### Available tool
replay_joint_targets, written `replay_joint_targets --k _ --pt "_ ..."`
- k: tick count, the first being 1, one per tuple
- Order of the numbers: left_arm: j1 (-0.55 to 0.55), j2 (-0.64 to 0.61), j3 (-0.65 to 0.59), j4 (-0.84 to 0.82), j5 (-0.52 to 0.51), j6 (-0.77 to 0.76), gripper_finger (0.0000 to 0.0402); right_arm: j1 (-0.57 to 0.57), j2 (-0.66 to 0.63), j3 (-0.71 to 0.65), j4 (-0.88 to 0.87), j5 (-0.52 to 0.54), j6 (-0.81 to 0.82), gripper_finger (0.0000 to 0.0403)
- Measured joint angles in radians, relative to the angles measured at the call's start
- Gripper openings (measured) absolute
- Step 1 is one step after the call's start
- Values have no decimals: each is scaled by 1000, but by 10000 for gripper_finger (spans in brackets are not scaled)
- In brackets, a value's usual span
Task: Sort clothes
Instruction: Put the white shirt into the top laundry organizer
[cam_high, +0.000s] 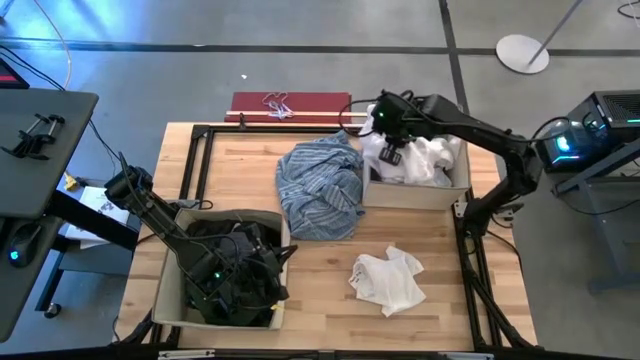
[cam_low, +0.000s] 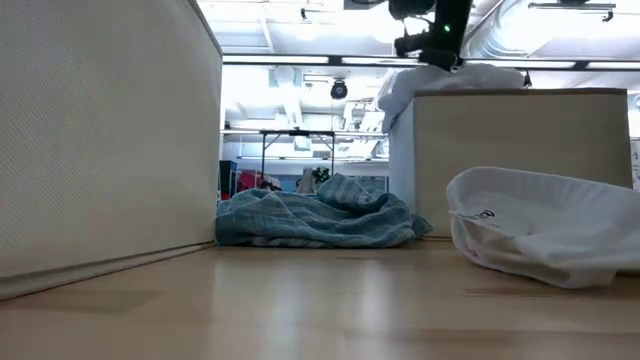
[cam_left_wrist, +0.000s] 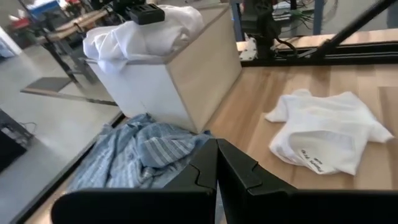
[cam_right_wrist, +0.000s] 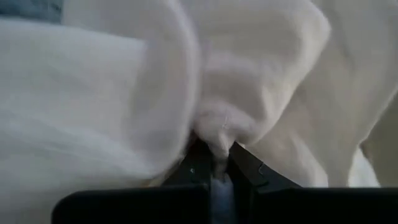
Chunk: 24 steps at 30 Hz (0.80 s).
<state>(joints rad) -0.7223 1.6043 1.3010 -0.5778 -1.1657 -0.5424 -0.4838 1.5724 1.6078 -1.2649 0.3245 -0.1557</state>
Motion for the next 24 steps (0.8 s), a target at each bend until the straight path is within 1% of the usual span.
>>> replay_joint_targets --k 2,5,8,10,16,24 --pt "0 0 0 0 25 -6 0 -13 -29 -74 20 -1 -6 5" --pt "0 0 0 1 50 -7 0 -43 -98 -231 118 -2 -26 5" --pt "0 0 0 0 53 -23 0 -80 -162 -375 232 -12 -36 6" --pt "0 0 0 0 49 -30 0 -108 -183 -443 279 -37 -36 5" --pt "2 0 0 1 36 -33 0 -184 -187 -557 355 -151 -28 6" --pt "2 0 0 1 30 -33 0 -212 -186 -655 476 -207 -22 6"
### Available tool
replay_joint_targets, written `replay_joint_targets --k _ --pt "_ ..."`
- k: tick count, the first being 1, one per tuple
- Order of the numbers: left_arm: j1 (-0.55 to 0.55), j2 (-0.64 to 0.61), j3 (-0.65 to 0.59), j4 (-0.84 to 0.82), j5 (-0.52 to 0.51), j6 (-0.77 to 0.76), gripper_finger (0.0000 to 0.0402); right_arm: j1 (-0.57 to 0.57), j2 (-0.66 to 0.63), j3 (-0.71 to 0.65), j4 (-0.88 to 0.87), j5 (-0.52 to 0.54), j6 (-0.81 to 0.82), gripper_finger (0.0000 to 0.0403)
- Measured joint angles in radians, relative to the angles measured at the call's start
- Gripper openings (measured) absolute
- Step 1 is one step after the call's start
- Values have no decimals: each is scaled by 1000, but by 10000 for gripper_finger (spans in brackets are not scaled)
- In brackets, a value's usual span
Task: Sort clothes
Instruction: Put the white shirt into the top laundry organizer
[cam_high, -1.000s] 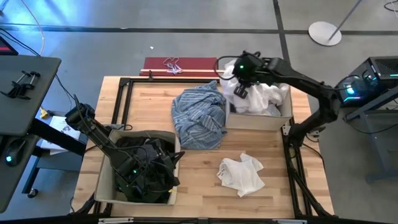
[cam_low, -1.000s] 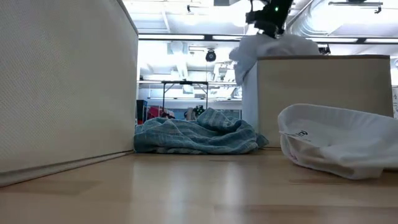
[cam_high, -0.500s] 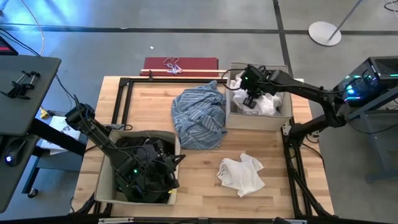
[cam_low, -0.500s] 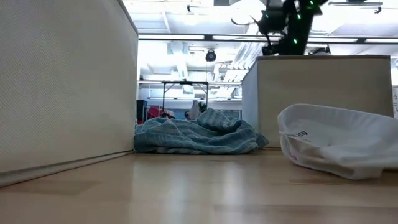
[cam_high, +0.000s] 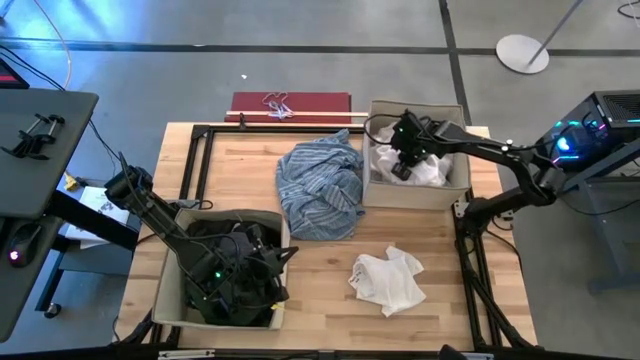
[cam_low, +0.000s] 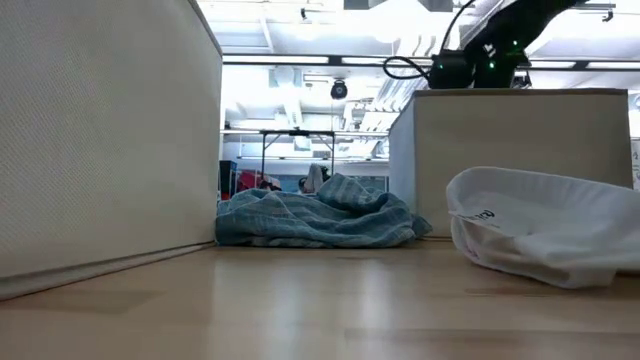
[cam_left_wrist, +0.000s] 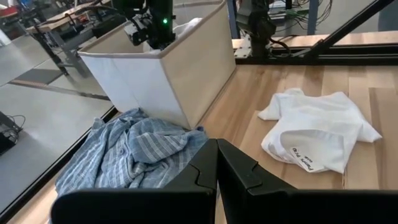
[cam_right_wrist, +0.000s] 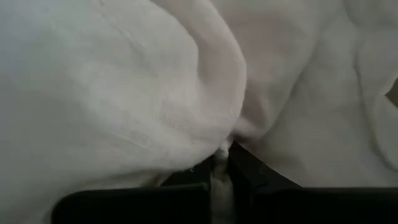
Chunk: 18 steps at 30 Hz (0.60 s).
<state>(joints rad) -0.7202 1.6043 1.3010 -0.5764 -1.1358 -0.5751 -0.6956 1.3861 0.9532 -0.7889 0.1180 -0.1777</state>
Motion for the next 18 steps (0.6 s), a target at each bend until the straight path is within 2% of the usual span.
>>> replay_joint_targets --k 15,18 --pt "0 0 0 0 0 0 0 0 2 -52 50 -22 65 8" --pt "0 0 0 0 0 1 0 0 2 -52 49 -22 67 22"
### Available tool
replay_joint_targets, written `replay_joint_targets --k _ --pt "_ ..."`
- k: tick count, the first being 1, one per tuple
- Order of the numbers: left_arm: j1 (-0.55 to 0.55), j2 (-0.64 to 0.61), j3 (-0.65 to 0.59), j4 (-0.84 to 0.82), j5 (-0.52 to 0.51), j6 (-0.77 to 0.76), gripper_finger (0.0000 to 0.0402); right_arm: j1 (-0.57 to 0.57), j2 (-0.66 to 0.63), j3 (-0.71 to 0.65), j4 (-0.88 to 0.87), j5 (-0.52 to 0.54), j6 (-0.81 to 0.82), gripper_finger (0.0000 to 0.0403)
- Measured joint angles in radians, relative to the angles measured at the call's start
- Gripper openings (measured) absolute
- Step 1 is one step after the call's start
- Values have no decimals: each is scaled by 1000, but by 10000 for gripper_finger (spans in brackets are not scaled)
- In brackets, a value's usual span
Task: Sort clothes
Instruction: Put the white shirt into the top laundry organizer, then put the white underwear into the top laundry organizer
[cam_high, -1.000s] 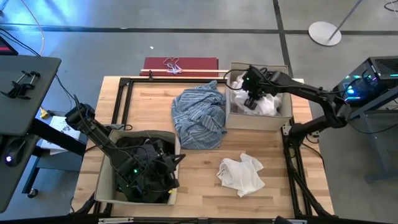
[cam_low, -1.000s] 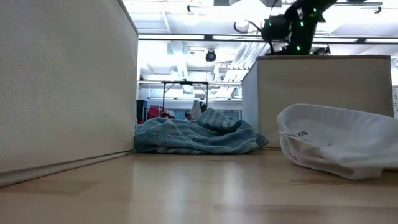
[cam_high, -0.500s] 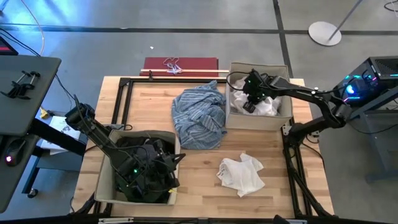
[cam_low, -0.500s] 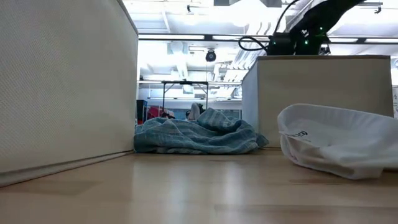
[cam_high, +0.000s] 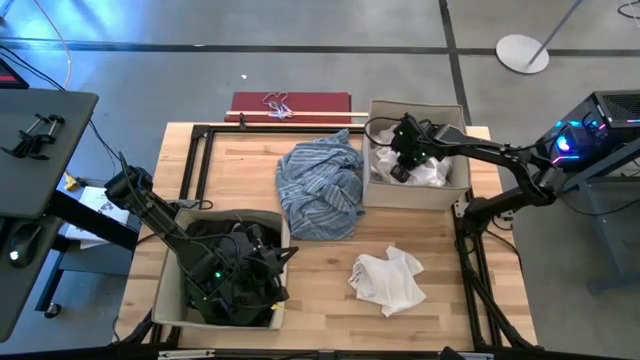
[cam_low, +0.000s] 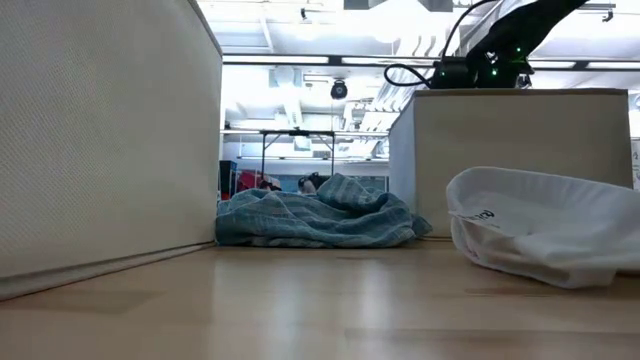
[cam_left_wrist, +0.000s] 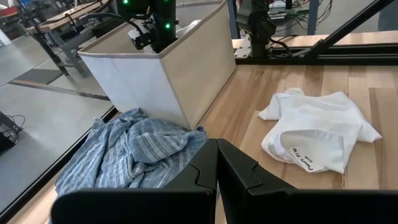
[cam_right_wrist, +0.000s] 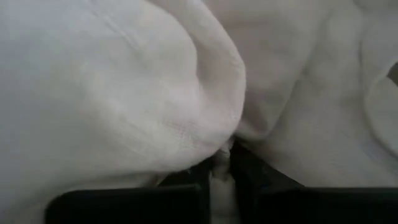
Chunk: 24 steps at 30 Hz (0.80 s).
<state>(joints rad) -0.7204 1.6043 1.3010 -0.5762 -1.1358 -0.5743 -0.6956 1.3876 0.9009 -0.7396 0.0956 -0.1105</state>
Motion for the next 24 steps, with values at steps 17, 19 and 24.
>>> replay_joint_targets --k 17,19,24 --pt "0 0 0 -1 0 2 0 1 1 177 -128 5 41 231" --pt "0 0 0 -1 0 2 0 4 0 237 -189 5 51 235" --pt "0 0 0 -1 0 2 0 32 0 417 -315 68 76 236"
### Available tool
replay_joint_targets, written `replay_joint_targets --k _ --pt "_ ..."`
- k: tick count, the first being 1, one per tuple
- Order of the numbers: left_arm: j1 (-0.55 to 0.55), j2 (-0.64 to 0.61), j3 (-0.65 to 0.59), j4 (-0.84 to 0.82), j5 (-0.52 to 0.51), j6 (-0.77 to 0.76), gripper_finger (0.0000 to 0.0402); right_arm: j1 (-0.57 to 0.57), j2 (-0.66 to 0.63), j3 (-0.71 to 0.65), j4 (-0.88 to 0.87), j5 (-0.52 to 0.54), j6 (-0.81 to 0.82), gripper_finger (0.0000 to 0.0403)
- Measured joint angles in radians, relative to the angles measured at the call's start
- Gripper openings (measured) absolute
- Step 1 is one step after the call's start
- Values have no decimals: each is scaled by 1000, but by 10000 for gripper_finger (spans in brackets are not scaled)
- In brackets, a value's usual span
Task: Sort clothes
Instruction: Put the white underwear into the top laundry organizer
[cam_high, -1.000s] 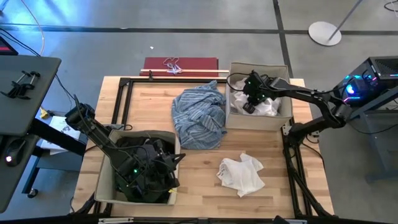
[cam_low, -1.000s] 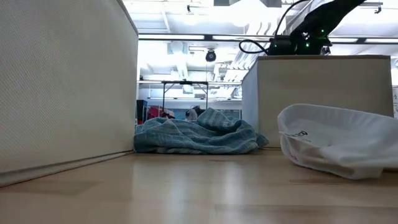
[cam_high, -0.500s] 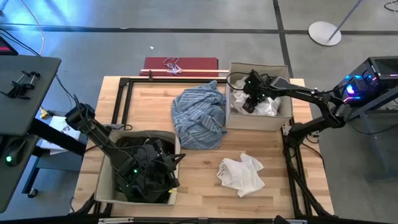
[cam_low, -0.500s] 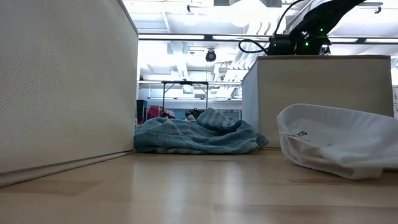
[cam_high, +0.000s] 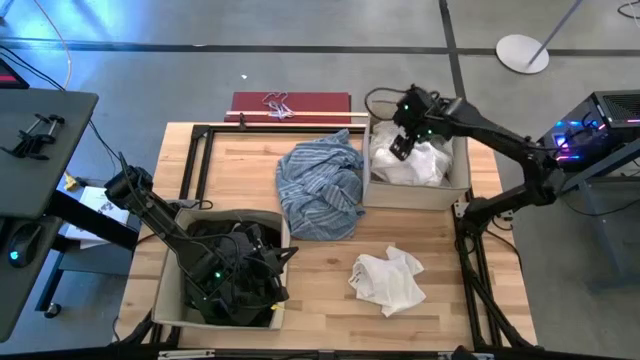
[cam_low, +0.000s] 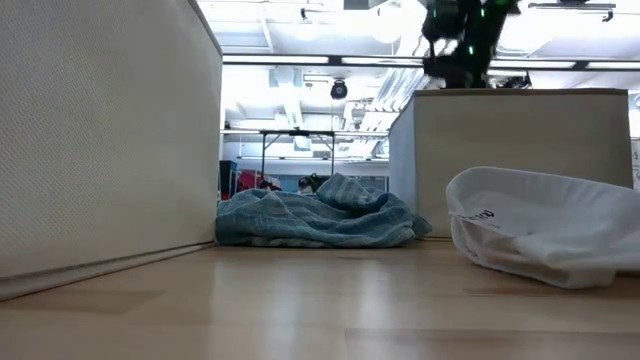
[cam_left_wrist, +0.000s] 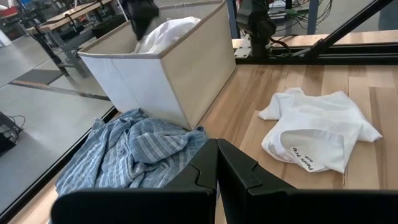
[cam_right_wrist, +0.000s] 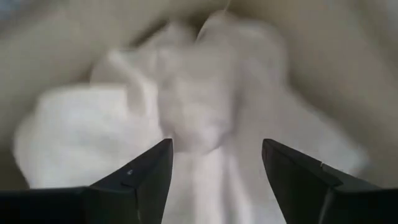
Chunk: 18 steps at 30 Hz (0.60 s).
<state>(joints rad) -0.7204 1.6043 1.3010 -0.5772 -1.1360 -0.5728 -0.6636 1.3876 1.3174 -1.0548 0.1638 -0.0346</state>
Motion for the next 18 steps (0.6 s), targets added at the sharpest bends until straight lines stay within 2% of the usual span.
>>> replay_joint_targets --k 4,8,14,18 --pt "0 0 0 0 0 0 0 61 -6 157 -63 118 18 236" --pt "0 0 0 -1 0 0 0 170 -42 272 -50 139 -4 236" --pt "0 0 0 -3 0 0 0 487 -143 304 96 82 -101 236" --pt "0 0 0 -5 0 0 0 721 -175 305 188 62 -104 236"
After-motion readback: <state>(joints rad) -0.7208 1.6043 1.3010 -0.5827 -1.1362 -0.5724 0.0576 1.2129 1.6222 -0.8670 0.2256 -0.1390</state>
